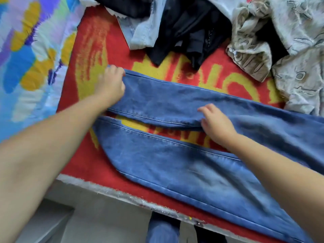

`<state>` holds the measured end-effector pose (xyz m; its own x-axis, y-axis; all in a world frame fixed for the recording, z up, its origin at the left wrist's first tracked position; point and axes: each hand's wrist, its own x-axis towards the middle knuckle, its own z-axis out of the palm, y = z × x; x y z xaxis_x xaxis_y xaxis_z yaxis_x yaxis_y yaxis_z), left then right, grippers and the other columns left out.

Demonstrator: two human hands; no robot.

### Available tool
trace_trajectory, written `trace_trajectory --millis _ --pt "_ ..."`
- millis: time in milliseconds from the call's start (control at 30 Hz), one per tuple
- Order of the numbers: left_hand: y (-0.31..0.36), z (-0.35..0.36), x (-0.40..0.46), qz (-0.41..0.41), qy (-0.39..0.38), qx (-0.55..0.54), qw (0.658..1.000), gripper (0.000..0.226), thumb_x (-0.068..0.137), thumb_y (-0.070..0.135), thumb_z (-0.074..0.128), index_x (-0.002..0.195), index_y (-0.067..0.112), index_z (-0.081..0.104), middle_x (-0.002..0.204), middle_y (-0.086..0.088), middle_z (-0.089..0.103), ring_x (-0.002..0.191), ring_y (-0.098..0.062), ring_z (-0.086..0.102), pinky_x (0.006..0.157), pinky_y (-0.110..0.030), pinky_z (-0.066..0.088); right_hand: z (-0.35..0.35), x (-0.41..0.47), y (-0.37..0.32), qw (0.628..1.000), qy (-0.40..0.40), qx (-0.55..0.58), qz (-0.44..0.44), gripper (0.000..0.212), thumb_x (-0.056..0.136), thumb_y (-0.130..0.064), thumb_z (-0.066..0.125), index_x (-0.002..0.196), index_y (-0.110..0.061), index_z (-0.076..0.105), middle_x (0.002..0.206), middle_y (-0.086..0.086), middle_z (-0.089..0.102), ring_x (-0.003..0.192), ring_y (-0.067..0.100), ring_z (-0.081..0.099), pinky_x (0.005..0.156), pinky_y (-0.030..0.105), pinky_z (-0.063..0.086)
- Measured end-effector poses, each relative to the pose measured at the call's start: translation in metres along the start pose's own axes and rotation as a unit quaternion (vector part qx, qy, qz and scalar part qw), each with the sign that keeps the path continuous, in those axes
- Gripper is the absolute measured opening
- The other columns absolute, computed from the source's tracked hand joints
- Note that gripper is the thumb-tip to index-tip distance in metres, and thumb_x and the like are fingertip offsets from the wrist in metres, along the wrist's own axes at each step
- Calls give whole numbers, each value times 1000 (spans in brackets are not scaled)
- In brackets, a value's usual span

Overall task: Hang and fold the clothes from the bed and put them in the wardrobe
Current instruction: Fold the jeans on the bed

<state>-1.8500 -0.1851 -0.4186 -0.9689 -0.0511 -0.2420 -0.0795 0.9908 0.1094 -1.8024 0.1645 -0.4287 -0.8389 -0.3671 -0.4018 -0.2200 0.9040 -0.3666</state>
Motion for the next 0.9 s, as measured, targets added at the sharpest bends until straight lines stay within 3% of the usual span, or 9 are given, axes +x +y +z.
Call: trace_trajectory --millis 67,167,300,433,533,600,733,833,900 --pt "12 26 -50 131 -43 -43 990 26 79 1 57 104 0 60 101 -24 55 99 -42 54 81 -51 46 23 -27 -15 993 -70 -76 -65 24 96 -19 43 114 -14 58 113 10 54 104 33 55 74 38 44" --pt "9 50 -111 241 -210 76 944 48 85 29 62 127 9 51 120 -11 55 111 -31 53 94 -40 42 56 -61 -22 974 -157 -153 -64 37 97 -29 43 132 -19 46 124 5 49 106 29 56 72 36 44" --pt "-23 41 -95 115 -328 243 906 47 82 55 59 115 21 53 115 -2 65 109 -20 60 95 -31 36 67 -68 -13 970 -194 -104 105 37 94 -34 50 125 -15 43 121 10 50 102 34 61 71 37 46" --pt "-62 -5 -65 36 -479 244 842 47 82 54 64 93 9 69 75 -3 64 62 -18 56 43 -18 37 57 -56 -6 946 -284 -131 80 24 90 -32 51 106 -16 59 114 8 61 104 29 60 74 32 44" --pt "-83 -31 -42 -17 -424 204 883 52 82 58 63 64 9 60 57 -2 52 61 -23 50 45 -25 33 44 -47 -2 948 -275 -138 82 23 92 -31 50 106 -15 60 113 7 63 103 29 59 77 33 48" --pt "-92 -29 -34 -65 -373 161 911 50 81 56 65 62 11 57 65 -7 59 69 -27 56 57 -27 40 37 -45 -4 952 -255 -140 91 23 94 -28 49 108 -12 58 114 10 61 104 30 59 82 36 50" --pt "-74 -2 -39 -137 -266 180 937 49 85 44 66 118 10 55 122 -17 58 113 -34 57 88 -41 46 21 -42 -15 972 -193 -114 65 21 96 -24 44 108 -14 58 110 9 62 100 31 59 76 36 48" --pt "-34 10 -20 -14 -133 168 977 44 90 26 59 127 8 44 124 -18 50 116 -36 48 87 -43 43 -12 -10 -11 998 22 -19 54 20 92 -19 49 104 -18 65 97 9 70 91 33 64 71 38 50" --pt "-9 18 5 87 -76 158 981 50 89 15 55 136 7 39 129 -18 47 120 -34 44 92 -42 38 -32 24 13 992 106 -2 73 26 90 -14 51 113 -14 64 106 14 67 98 35 62 79 43 50"
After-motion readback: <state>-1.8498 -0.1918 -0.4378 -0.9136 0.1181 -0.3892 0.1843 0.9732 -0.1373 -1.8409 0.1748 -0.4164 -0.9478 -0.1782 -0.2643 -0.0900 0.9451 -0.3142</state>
